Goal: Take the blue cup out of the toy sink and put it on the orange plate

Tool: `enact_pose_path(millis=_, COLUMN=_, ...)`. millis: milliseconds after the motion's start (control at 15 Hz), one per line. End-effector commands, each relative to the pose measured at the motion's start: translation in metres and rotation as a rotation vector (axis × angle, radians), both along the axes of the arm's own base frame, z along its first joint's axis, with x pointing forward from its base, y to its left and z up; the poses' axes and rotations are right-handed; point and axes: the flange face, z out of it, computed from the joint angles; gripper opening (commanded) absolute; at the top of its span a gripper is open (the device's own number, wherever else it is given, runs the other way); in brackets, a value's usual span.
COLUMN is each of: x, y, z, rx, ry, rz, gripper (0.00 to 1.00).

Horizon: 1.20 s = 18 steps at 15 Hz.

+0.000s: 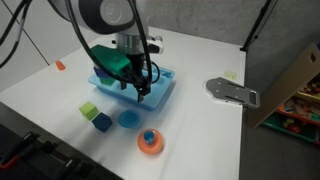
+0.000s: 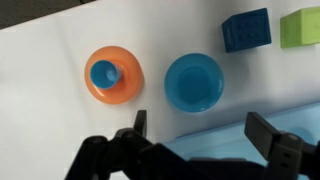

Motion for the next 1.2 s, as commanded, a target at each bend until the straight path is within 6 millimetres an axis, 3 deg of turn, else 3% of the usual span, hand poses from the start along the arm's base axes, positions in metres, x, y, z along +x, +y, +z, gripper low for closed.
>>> enact_pose_path(millis=0, x=-0.006, y=0.016, z=0.046, rx=-0.009, ry=0.015, rz=0.025, gripper=1.0)
enact_pose_path(millis=1133, x=0.03, y=0.108, z=0.242, rx=-0.028, ry=-0.093, rz=0.119, gripper=1.0)
